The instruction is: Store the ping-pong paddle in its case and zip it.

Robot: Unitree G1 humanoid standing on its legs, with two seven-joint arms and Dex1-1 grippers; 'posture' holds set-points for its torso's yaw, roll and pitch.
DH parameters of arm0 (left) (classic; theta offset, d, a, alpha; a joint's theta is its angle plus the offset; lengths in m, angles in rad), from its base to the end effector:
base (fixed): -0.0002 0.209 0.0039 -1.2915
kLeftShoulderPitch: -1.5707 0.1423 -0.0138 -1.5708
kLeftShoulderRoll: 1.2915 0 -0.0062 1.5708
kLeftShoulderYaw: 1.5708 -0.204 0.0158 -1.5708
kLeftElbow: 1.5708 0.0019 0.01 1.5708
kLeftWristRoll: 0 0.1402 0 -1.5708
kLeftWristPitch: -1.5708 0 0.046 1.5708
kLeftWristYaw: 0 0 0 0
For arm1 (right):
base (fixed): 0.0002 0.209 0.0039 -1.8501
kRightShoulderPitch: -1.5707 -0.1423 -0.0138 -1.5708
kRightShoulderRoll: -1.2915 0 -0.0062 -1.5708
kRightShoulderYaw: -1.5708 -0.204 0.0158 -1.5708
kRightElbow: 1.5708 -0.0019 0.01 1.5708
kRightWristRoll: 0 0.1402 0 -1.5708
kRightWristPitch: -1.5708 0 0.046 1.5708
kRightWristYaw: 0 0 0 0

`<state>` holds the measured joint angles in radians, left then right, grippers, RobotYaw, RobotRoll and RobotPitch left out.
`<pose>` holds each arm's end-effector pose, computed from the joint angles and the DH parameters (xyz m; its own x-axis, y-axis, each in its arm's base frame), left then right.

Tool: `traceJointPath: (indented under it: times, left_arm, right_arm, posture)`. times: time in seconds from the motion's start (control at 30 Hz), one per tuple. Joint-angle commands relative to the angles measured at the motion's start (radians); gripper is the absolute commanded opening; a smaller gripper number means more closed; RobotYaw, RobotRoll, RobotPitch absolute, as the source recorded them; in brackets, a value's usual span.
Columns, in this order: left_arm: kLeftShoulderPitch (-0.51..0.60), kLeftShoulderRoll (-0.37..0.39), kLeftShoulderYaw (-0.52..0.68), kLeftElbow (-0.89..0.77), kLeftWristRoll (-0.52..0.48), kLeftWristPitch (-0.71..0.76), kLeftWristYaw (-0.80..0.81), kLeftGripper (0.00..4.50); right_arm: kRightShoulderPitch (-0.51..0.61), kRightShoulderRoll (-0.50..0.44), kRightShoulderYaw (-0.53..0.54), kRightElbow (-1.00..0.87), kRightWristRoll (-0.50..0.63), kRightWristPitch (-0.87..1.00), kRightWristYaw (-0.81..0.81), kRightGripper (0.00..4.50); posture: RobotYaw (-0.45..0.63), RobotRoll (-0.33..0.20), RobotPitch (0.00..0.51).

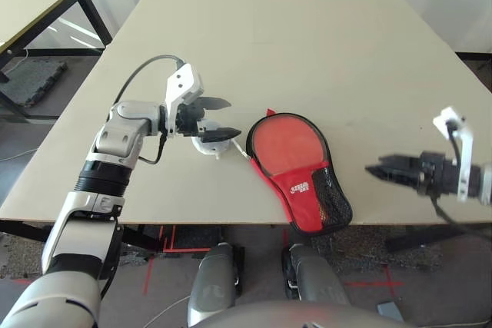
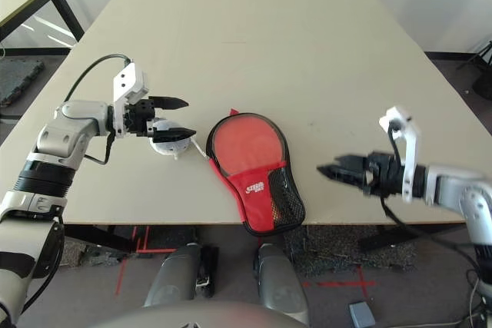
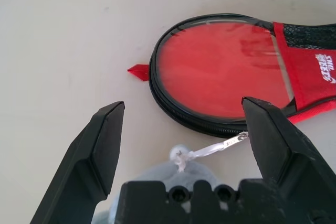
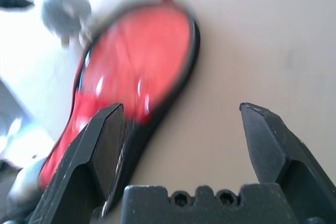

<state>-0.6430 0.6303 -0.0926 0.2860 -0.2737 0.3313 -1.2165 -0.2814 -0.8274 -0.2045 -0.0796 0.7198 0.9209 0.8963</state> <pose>0.3195 0.2487 0.1616 0.3864 -0.8650 -0.3203 0.9223 0.3588 0.1438 0.2382 -0.3071 0.1543 0.6006 0.7265 -0.3337 -0.6718 0.6849 0.2820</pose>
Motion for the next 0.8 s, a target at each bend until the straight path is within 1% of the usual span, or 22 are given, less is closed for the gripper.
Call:
traceJointPath:
  times: [0.03,0.17,0.3,0.43,0.6,0.8]
  left_arm:
    - [0.032,0.029,0.024,-0.036,-0.008,0.027,0.012,4.5]
    - [0.058,0.044,0.046,-0.063,-0.008,0.047,0.038,4.5]
    - [0.082,0.049,0.063,-0.086,-0.011,0.073,0.066,4.5]
    - [0.115,0.058,0.081,-0.127,-0.024,0.12,0.092,4.5]
    - [0.141,0.062,0.1,-0.155,-0.037,0.186,0.124,4.5]
    - [0.147,0.044,0.096,-0.158,-0.043,0.215,0.146,4.5]
  right_arm:
    - [-0.063,0.075,0.13,0.002,-0.071,-0.058,-0.01,4.48]
    - [-0.154,0.171,0.23,0.061,-0.166,-0.14,-0.026,4.48]
    - [-0.196,0.201,0.316,0.13,-0.262,-0.21,-0.011,4.48]
    - [-0.199,0.19,0.37,0.163,-0.328,-0.258,0.037,4.48]
    - [-0.158,0.149,0.383,0.134,-0.351,-0.276,0.104,4.48]
    - [-0.12,0.139,0.396,0.121,-0.36,-0.249,0.133,4.48]
  posture:
    - [0.09,0.0,0.085]
    - [0.11,0.0,0.084]
    - [0.13,0.0,0.084]
    - [0.14,0.0,0.084]
    - [0.13,0.0,0.085]
    - [0.12,0.0,0.085]
